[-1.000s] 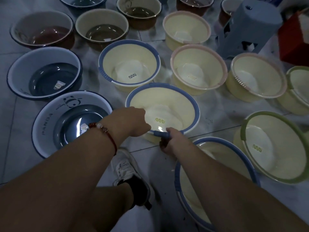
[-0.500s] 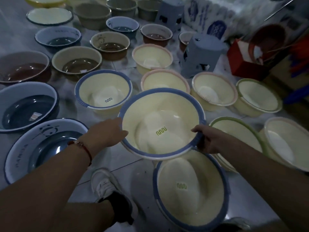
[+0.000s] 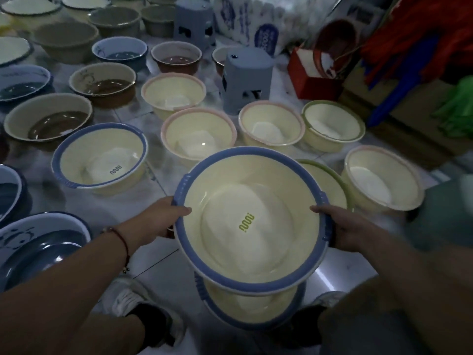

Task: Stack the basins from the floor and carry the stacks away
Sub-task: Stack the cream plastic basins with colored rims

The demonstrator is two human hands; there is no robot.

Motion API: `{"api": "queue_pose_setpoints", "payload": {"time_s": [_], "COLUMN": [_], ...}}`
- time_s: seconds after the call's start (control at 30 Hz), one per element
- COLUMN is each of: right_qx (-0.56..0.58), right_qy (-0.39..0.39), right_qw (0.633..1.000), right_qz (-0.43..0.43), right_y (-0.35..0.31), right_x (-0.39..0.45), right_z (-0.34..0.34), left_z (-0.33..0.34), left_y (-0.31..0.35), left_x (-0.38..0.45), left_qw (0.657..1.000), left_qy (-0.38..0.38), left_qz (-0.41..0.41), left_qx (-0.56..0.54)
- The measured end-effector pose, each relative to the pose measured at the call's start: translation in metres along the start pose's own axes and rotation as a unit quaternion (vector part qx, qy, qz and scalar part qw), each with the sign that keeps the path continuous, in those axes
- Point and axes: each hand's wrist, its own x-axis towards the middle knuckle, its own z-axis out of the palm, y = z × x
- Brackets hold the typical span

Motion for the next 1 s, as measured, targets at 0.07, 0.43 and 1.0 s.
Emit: {"api": "queue_pose_setpoints", "payload": {"time_s": [0.07,0.43,1.0], "right_qx": [0.037,-0.142,-0.383], "right_qy": [0.019,0.109,0.139], "right_qw": [0.999,0.984,0.908], "right_qz": [-0.018,0.025,-0.098], "right_y": [0.017,0.085,0.113], "right_x": [0.015,0.079,0.13], "right_z": [-0.009,-0.028,0.026], "left_z": [0.013,0.044,0.045], "left_y": [-0.001,-0.021,-0.088], "left_x": [0.004,0.026,0.056], "left_qw": [1.0,0.986,0.935], "left_qy": [-0.012,-0.069,-0.029], "left_qz": [-0.026,-0.151,-0.051], "left_qx": [-0.004,-0.004,0.35]}}
